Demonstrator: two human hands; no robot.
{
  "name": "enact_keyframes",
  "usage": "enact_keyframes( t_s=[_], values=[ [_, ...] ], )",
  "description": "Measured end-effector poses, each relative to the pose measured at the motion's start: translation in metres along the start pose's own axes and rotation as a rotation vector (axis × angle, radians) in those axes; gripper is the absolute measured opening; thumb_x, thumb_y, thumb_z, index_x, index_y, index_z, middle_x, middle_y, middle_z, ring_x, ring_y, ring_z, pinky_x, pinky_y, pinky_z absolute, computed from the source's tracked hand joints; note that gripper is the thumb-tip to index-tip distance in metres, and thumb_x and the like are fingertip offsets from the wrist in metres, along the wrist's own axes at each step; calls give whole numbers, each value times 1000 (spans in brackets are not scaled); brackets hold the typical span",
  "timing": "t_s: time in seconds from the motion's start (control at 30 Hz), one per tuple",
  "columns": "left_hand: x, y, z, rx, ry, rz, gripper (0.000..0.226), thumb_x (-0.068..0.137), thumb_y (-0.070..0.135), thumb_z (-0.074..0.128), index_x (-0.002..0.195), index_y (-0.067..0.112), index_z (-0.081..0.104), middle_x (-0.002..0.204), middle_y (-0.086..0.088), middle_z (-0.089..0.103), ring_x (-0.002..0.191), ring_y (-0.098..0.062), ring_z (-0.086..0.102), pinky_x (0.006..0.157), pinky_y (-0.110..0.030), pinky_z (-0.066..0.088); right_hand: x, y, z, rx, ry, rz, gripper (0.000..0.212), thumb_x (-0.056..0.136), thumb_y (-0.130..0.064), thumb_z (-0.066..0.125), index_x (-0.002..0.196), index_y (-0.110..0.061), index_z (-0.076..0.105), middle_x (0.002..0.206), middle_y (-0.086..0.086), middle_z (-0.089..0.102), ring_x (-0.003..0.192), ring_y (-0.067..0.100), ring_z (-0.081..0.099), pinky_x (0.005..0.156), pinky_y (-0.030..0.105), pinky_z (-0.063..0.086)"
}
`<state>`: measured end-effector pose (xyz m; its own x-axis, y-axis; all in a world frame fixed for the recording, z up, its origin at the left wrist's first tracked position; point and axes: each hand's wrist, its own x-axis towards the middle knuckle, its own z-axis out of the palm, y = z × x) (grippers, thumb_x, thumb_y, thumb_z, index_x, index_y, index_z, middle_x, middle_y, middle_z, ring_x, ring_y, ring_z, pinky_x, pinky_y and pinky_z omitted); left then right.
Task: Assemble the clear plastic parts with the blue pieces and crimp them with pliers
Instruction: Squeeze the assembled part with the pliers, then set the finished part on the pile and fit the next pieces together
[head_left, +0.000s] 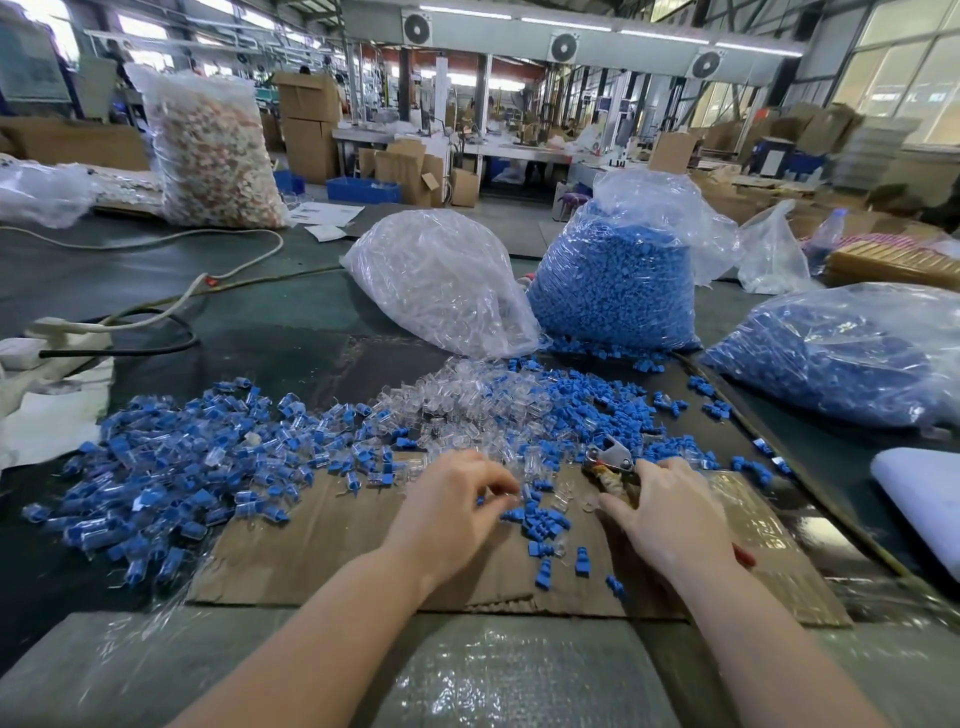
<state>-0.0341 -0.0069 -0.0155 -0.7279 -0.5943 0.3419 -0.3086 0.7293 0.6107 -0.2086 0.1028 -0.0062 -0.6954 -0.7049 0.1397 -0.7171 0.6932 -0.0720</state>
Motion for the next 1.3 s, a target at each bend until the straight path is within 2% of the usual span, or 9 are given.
enact_keyframes(
  t_s=[0.13, 0.3, 0.43, 0.6, 0.8, 1.03, 1.17, 1.23, 1.3],
  values=[
    [-4, 24, 20, 15, -154, 171, 31, 84, 38, 62, 114, 28, 63, 103, 14, 50, 100, -2, 37, 88, -11, 28, -2, -5, -7, 65, 163, -24, 42, 91, -45, 53, 126, -22, 51, 122, 0, 50, 117, 19, 45, 97, 32, 38],
    [-8, 40, 44, 239, -285, 393, 34, 91, 43, 51, 121, 29, 58, 138, 0, 36, 125, -18, 23, 104, -36, 19, -5, -7, -9, 150, 229, -62, 34, 91, -34, 55, 124, -27, 54, 121, -1, 52, 115, 17, 45, 96, 29, 35],
    [-2, 37, 50, 309, -304, 450, 32, 93, 43, 45, 119, 32, 61, 140, 0, 37, 126, -20, 23, 101, -35, 18, -7, -6, -8, 200, 247, -78, 31, 92, -28, 55, 122, -26, 56, 119, -2, 54, 113, 16, 46, 97, 26, 35],
    [9, 20, 45, 368, -219, 351, 31, 96, 40, 39, 116, 30, 61, 134, 2, 41, 124, -19, 28, 100, -34, 20, -7, -7, -2, 204, 166, -158, 30, 92, -17, 54, 117, -31, 62, 115, -6, 56, 108, 15, 46, 94, 27, 35],
    [14, 2, 38, 346, -68, 144, 32, 94, 43, 44, 119, 32, 61, 120, 7, 45, 113, -15, 34, 98, -28, 24, -6, -14, 8, 73, 96, -154, 27, 93, -24, 52, 110, -41, 64, 120, -10, 46, 112, 16, 41, 93, 35, 31],
    [17, 3, 33, 60, 140, -21, 26, 87, 32, 61, 112, 28, 65, 109, 10, 49, 108, -7, 34, 100, -22, 24, -5, -21, 7, 135, 146, -153, 16, 93, -34, 55, 106, -35, 64, 107, -11, 52, 105, 13, 42, 90, 34, 29],
    [22, 9, 26, -31, 103, 56, 35, 84, 23, 65, 119, 27, 62, 110, 10, 56, 104, -3, 38, 92, -11, 24, -2, -34, -6, 507, 59, -218, 12, 89, -28, 62, 98, -24, 68, 94, -6, 56, 96, 11, 50, 85, 29, 39],
    [23, 11, 23, -140, 111, 41, 30, 82, 19, 67, 112, 25, 66, 103, 8, 63, 99, -5, 49, 92, -16, 34, -1, -38, -13, 750, -37, -239, 11, 89, -20, 63, 96, -20, 71, 85, -7, 61, 80, -1, 53, 70, 13, 40],
    [24, 11, 20, -230, 136, -13, 21, 82, 16, 68, 101, 25, 69, 95, 9, 65, 92, -5, 56, 86, -18, 44, -2, -40, -16, 841, -91, -231, 13, 89, -15, 62, 97, -18, 71, 80, -11, 64, 69, -8, 54, 62, 7, 38]
  ],
)
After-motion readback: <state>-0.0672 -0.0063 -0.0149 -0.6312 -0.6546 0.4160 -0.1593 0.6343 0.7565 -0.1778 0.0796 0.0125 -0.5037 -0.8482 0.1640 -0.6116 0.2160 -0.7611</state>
